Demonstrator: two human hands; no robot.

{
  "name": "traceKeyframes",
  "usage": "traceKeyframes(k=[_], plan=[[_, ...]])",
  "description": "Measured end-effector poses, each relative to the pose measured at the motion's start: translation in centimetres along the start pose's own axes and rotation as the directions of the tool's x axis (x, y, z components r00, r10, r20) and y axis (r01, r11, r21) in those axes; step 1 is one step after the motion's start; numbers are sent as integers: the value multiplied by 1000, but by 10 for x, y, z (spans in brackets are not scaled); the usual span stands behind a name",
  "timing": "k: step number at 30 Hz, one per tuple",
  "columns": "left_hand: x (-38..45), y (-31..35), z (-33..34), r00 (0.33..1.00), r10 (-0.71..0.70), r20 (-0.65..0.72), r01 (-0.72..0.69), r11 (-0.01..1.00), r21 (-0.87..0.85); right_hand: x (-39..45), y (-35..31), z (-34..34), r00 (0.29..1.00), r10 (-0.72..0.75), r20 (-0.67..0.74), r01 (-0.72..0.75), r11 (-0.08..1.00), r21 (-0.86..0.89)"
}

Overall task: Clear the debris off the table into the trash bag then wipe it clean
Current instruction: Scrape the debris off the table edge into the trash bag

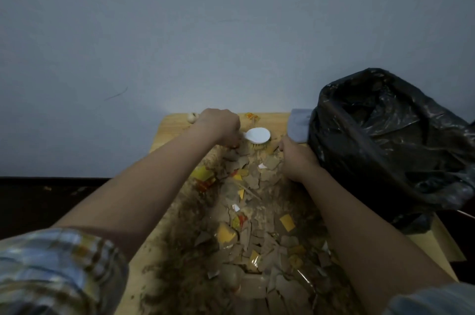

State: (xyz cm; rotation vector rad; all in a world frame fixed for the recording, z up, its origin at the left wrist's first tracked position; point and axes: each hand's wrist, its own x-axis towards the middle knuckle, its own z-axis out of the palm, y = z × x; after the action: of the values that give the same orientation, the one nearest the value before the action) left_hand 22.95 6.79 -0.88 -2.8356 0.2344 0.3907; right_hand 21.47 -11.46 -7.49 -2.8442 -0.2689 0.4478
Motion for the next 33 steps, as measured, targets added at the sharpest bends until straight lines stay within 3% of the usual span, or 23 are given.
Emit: traceKeyframes(k=[4,7,10,13,18,23,26,30,33], plan=[[-18,-9,0,996,46,75,-46,999,-13,-2,3,4,1000,10,-6,-10,998,64],[-16,-2,-4,998,-22,-50,22,1000,7,-3,10,4,1000,8,19,-10,989,145],[-8,16,-7,981,-97,-171,83,993,-86,-3,13,1,999,4,47,-13,979,205],[-1,34,-6,983,-88,-162,66,988,-137,-6,11,-2,996,-8,88,-13,972,235],[3,50,0,990,-55,-127,45,995,-85,-13,2,3,991,26,-131,8,966,257],[-10,42,-2,998,-8,-66,6,999,-41,-21,-1,4,959,104,-262,-23,955,297],[-19,26,-7,1000,-1,-18,-1,998,-62,-27,1,5,947,154,-282,-23,909,416],[-23,21,-9,985,-85,-147,67,990,-120,-33,4,5,940,199,-279,-8,827,562],[-18,35,-5,980,-122,-159,100,985,-139,-36,5,6,951,207,-228,-40,815,578]])
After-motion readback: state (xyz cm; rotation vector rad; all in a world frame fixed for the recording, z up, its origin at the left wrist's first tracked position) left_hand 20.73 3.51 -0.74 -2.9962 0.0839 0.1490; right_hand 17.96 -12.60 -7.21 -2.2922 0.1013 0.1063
